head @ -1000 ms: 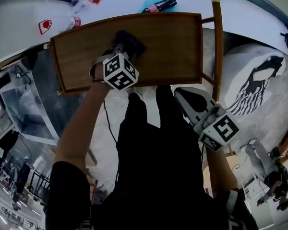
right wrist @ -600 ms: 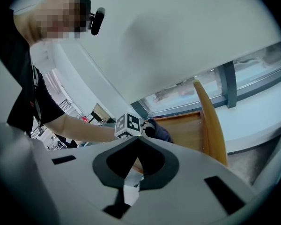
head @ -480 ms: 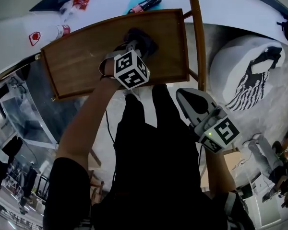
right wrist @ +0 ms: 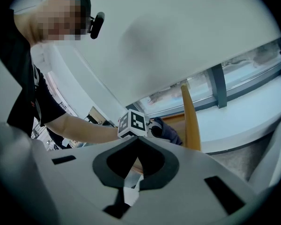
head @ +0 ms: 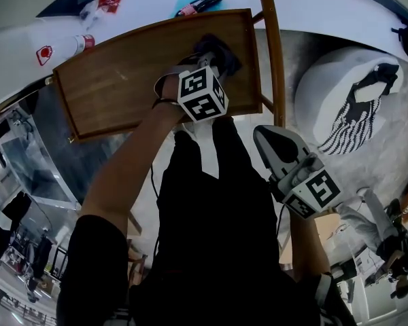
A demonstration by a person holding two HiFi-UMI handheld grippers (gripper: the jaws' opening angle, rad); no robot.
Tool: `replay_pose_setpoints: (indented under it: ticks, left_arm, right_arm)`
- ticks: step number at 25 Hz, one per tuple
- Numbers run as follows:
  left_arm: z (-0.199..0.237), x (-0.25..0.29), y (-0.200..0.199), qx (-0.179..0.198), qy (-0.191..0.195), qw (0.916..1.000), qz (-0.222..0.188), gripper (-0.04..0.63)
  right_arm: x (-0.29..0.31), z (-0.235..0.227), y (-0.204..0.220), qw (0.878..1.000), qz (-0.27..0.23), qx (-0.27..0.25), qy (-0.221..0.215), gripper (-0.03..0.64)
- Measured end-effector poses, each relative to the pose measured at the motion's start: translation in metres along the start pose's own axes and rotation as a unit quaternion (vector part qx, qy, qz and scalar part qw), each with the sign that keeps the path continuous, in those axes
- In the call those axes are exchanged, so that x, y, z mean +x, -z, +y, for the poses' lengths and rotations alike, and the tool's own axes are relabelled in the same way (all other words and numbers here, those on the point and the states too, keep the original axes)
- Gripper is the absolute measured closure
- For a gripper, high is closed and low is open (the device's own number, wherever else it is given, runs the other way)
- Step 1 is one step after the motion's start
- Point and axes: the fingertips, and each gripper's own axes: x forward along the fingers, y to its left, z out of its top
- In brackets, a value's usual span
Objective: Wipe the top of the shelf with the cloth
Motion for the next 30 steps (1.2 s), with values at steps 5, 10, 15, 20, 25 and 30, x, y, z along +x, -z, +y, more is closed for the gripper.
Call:
replay_pose_setpoints:
  ticks: [5,10,15,20,25,30]
  left_arm:
    - [-0.004,-0.013,-0.011,0.011,-0.010,0.9995,-0.030,0.561]
    - [0.006,-0.066,-0.006,-0.008,-0.054,0.9956,-0.076,0.561]
    - [0.019,-0.141,0.048,-0.029,-0.124,0.9875,-0.093,0.561]
    - [0.023,-0.217,0.145,-0.079,-0.191,0.9760,-0.070,0.561]
    - [0.011,-0.270,0.249,-0.138,-0.226,0.9637,-0.034,0.561]
    - [-0.001,-0.301,0.326,-0.178,-0.245,0.9531,-0.004,0.560]
  right_arm:
    - [0.001,0.004,0.001,1.000,0.008,-0.009,0.003,0.614]
    - [0.018,0.025,-0.008,0.999,0.012,-0.026,-0.021,0.614]
    - [0.051,0.065,-0.002,0.996,0.039,-0.051,-0.057,0.614]
    - [0.096,0.123,0.014,0.990,0.067,-0.072,-0.101,0.614]
    - [0.139,0.183,0.032,0.982,0.098,-0.086,-0.138,0.614]
    - [0.172,0.223,0.051,0.973,0.127,-0.101,-0.163,0.614]
